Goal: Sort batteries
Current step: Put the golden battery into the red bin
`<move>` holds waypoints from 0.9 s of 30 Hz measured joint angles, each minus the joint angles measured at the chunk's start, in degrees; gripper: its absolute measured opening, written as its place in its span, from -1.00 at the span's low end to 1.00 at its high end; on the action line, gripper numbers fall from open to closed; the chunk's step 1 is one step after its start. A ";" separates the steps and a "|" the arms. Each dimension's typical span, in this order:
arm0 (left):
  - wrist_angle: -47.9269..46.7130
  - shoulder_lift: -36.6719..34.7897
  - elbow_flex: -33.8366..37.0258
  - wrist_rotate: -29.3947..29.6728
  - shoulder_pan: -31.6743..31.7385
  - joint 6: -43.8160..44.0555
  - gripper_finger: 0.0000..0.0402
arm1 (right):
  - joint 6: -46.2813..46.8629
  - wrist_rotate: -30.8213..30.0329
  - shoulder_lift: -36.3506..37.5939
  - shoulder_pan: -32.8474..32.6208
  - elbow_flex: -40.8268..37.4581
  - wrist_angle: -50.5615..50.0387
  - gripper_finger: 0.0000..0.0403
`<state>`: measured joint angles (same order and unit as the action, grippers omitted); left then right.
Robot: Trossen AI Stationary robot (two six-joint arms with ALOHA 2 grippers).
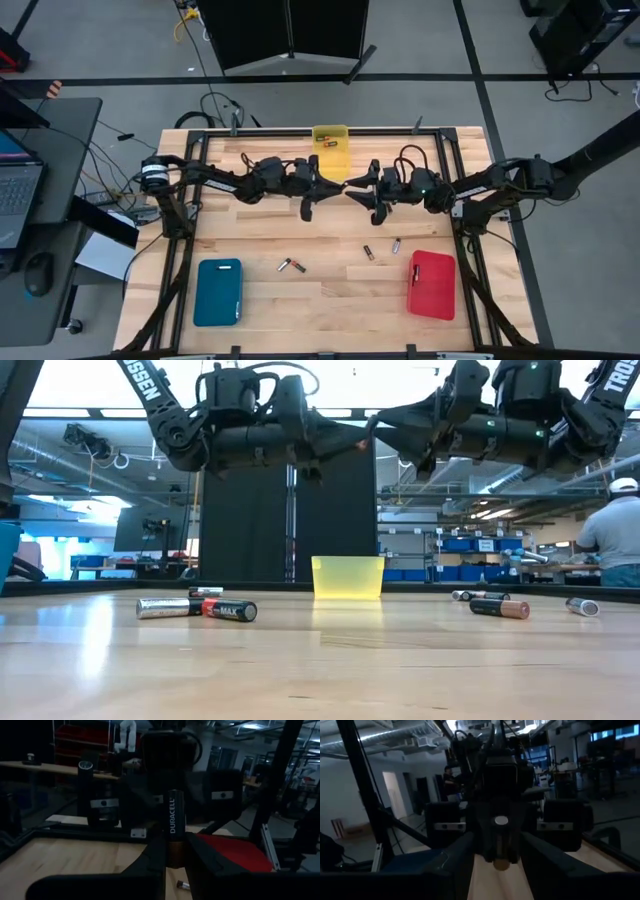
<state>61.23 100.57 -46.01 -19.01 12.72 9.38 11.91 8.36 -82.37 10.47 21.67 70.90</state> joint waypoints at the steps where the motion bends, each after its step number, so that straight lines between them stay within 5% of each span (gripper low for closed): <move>1: -0.06 0.00 -0.37 -0.02 -0.05 -0.01 -0.75 | -0.36 0.02 0.00 -0.01 0.00 0.10 -0.18; 11: 0.40 5.56 -4.94 -2.60 -0.17 1.63 -0.75 | -3.55 0.87 0.00 -1.11 -0.02 1.56 -0.26; 20: 4.19 6.71 -5.65 -2.71 -0.36 1.30 -0.75 | -5.26 -1.37 0.02 -1.31 0.00 1.75 -0.67; 27: 4.04 6.67 -5.67 -2.71 -0.36 1.14 -0.75 | -5.94 -2.16 0.06 -1.74 -0.02 2.49 -0.68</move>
<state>65.27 107.24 -51.68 -21.71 12.36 10.52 5.97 6.20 -82.31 8.73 21.65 73.39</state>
